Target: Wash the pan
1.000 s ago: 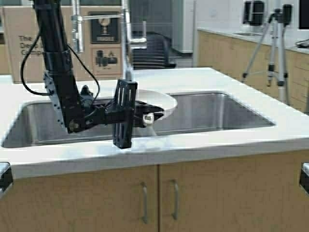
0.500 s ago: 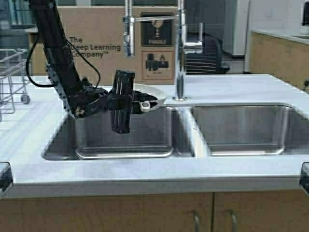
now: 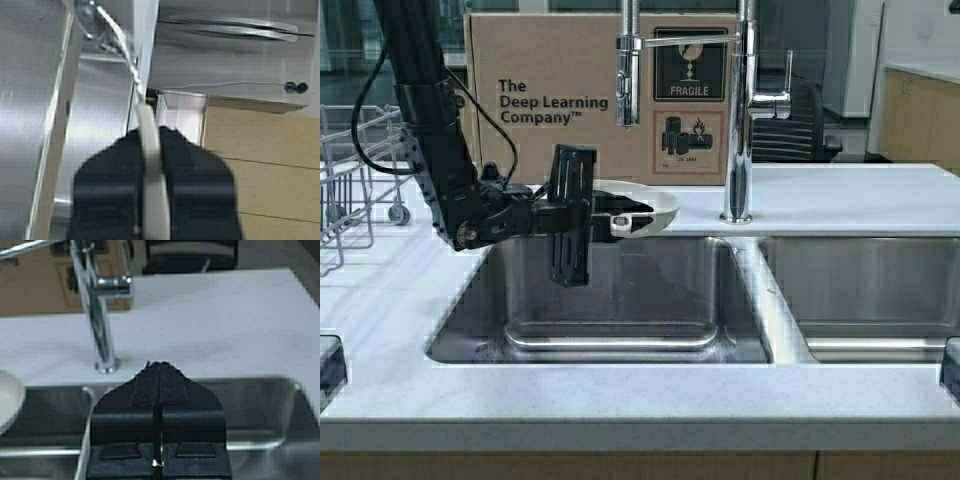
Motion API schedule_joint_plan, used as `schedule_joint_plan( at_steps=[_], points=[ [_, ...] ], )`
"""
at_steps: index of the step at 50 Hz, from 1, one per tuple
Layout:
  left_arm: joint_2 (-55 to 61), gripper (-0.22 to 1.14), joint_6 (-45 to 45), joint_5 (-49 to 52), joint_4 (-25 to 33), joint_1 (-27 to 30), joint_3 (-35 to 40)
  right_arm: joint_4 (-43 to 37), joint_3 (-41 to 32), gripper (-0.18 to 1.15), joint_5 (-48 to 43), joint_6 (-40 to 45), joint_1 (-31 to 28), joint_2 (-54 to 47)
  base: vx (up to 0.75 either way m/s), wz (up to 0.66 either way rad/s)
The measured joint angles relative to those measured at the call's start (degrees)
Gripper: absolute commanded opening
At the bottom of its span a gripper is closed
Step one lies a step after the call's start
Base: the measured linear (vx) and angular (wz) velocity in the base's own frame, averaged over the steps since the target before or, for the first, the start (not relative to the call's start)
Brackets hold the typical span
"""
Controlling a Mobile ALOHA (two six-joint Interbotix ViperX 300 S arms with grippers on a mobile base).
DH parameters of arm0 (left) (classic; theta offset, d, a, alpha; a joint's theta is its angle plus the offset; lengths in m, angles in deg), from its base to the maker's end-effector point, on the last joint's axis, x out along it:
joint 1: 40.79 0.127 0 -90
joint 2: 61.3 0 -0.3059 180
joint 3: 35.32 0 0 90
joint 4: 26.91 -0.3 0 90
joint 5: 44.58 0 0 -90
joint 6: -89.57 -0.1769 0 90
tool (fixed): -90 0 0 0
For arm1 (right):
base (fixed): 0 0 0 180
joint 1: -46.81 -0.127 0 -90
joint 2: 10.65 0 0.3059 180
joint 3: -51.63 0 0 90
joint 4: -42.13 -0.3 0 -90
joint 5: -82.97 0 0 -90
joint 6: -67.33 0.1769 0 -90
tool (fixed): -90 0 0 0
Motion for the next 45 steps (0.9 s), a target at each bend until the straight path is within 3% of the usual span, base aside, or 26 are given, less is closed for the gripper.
schedule_joint_plan(
  at_steps=[23, 28, 34, 37, 45],
  points=[
    [-1.76, 0.02, -3.08, -4.22, 0.97, -2.11, -6.42, 0.53, -1.67, 0.11, -2.29, -0.09, 0.0, -4.57, 0.08, 0.02],
    [-1.67, 0.02, -3.08, -4.39, 1.32, -2.81, -6.59, 0.53, -2.29, 0.32, -3.87, -0.09, 0.0, -4.83, 0.07, 0.12],
    [-1.76, 0.02, -3.08, -4.39, 2.02, -2.55, -6.68, 0.62, -4.83, 0.87, -5.01, -0.18, -0.09, -8.96, 0.07, 0.09],
    [-1.76, 0.02, -3.08, -4.31, 2.11, -2.81, -6.68, 0.88, -7.47, 1.08, -5.19, -0.18, -0.09, -12.92, 0.06, 0.06],
    [-1.67, 0.02, -3.08, -4.48, 1.85, -3.96, -6.68, 3.78, -16.08, 1.02, -5.45, -0.26, -0.09, -24.43, 0.03, 0.03]
  ],
)
